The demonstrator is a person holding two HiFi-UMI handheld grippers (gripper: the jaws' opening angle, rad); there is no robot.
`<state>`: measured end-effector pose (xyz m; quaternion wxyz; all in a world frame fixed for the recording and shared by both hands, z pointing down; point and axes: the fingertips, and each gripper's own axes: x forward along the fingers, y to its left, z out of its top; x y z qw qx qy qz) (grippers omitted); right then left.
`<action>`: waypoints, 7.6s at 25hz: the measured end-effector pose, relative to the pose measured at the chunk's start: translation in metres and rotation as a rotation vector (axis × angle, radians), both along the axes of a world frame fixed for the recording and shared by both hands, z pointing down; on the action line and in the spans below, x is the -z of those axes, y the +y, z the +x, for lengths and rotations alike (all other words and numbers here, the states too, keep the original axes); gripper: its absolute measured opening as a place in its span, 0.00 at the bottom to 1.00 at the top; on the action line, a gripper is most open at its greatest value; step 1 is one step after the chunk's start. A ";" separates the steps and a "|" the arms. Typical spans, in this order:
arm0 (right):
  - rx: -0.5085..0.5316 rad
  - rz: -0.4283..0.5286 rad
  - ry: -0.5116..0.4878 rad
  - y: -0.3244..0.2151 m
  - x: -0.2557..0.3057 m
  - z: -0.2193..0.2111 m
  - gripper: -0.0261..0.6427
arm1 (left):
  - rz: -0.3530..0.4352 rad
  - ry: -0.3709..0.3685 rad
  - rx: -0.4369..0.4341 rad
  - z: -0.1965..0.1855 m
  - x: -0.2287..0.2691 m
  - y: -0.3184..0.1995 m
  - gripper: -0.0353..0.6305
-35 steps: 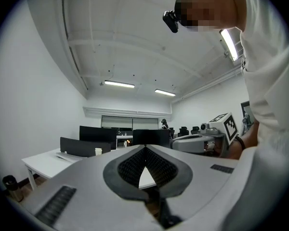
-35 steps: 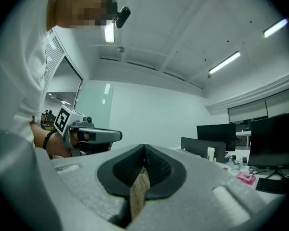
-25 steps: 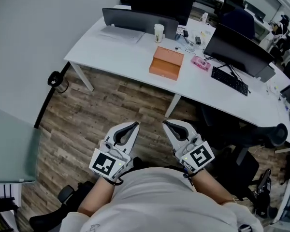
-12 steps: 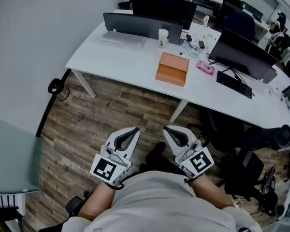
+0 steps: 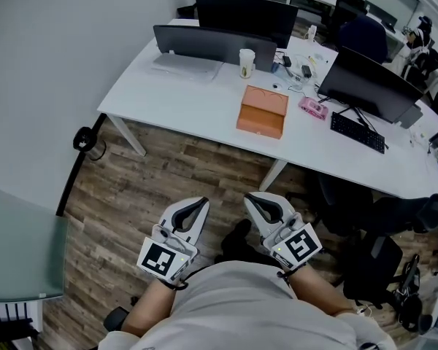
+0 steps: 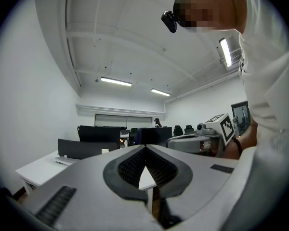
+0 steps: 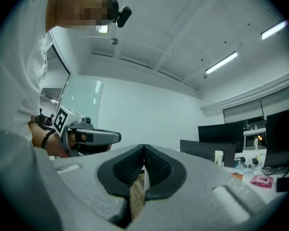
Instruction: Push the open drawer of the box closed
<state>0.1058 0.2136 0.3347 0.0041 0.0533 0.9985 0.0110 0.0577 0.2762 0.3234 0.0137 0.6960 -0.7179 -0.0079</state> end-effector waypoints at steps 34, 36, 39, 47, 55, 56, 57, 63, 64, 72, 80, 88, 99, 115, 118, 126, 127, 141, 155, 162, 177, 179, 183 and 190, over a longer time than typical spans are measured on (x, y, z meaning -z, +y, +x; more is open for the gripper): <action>-0.167 -0.028 0.027 -0.272 -0.009 -0.098 0.04 | -0.029 0.002 -0.187 -0.118 -0.002 -0.299 0.05; -0.196 -0.020 0.026 -0.282 -0.010 -0.093 0.04 | -0.024 0.005 -0.215 -0.114 -0.004 -0.311 0.05; -0.243 -0.010 0.028 -0.292 -0.006 -0.087 0.04 | -0.021 0.015 -0.269 -0.107 -0.005 -0.329 0.05; -0.406 -0.015 0.049 -0.320 -0.009 -0.079 0.04 | -0.003 0.017 -0.440 -0.099 -0.004 -0.376 0.05; -0.542 -0.045 0.068 -0.358 -0.017 -0.107 0.04 | -0.019 0.022 -0.575 -0.128 -0.009 -0.421 0.05; -0.557 -0.043 0.071 -0.364 -0.018 -0.112 0.04 | -0.021 0.020 -0.592 -0.133 -0.010 -0.426 0.05; -0.572 -0.042 0.073 -0.369 -0.020 -0.118 0.04 | -0.024 0.015 -0.609 -0.139 -0.010 -0.432 0.05; -0.647 -0.052 0.072 -0.390 -0.028 -0.159 0.04 | -0.046 0.002 -0.689 -0.180 -0.019 -0.458 0.05; -0.659 -0.054 0.071 -0.393 -0.029 -0.165 0.04 | -0.047 0.001 -0.701 -0.187 -0.020 -0.462 0.05; -0.790 -0.077 0.089 -0.410 -0.042 -0.197 0.04 | -0.056 -0.018 -0.816 -0.224 -0.034 -0.486 0.05; -0.904 -0.107 0.151 -0.415 -0.084 -0.206 0.05 | -0.090 -0.020 -0.902 -0.243 -0.069 -0.501 0.05; -0.940 -0.178 0.193 -0.421 -0.127 -0.209 0.13 | -0.160 -0.012 -0.923 -0.246 -0.115 -0.511 0.05; -0.919 -0.311 0.337 -0.426 -0.238 -0.200 0.18 | -0.250 0.005 -0.899 -0.252 -0.190 -0.516 0.05; -0.860 -0.449 0.531 -0.416 -0.380 -0.203 0.19 | -0.381 0.059 -0.891 -0.246 -0.288 -0.516 0.05; -0.854 -0.483 0.561 -0.415 -0.402 -0.201 0.19 | -0.398 -0.033 -0.926 -0.236 -0.304 -0.508 0.05; -0.861 -0.531 0.630 -0.415 -0.438 -0.205 0.19 | -0.415 -0.086 -0.965 -0.228 -0.335 -0.496 0.05; -0.867 -0.532 0.632 -0.417 -0.439 -0.205 0.19 | -0.420 -0.084 -0.966 -0.228 -0.338 -0.496 0.05; -0.867 -0.546 0.698 -0.425 -0.461 -0.215 0.16 | -0.481 -0.037 -0.942 -0.244 -0.363 -0.492 0.05; -0.829 -0.530 0.755 -0.432 -0.462 -0.230 0.15 | -0.470 -0.033 -0.916 -0.262 -0.334 -0.505 0.05; -0.794 -0.551 0.771 -0.435 -0.459 -0.240 0.15 | -0.482 -0.027 -0.890 -0.276 -0.331 -0.512 0.05; -0.770 -0.520 0.768 -0.474 -0.455 -0.258 0.15 | -0.490 -0.023 -0.860 -0.292 -0.330 -0.529 0.05; -0.764 -0.521 0.770 -0.480 -0.454 -0.261 0.15 | -0.490 -0.023 -0.856 -0.294 -0.329 -0.532 0.05; -0.753 -0.516 0.765 -0.491 -0.455 -0.269 0.15 | -0.492 -0.025 -0.844 -0.298 -0.329 -0.535 0.05; -0.745 -0.511 0.757 -0.512 -0.453 -0.279 0.15 | -0.492 -0.027 -0.827 -0.304 -0.328 -0.542 0.05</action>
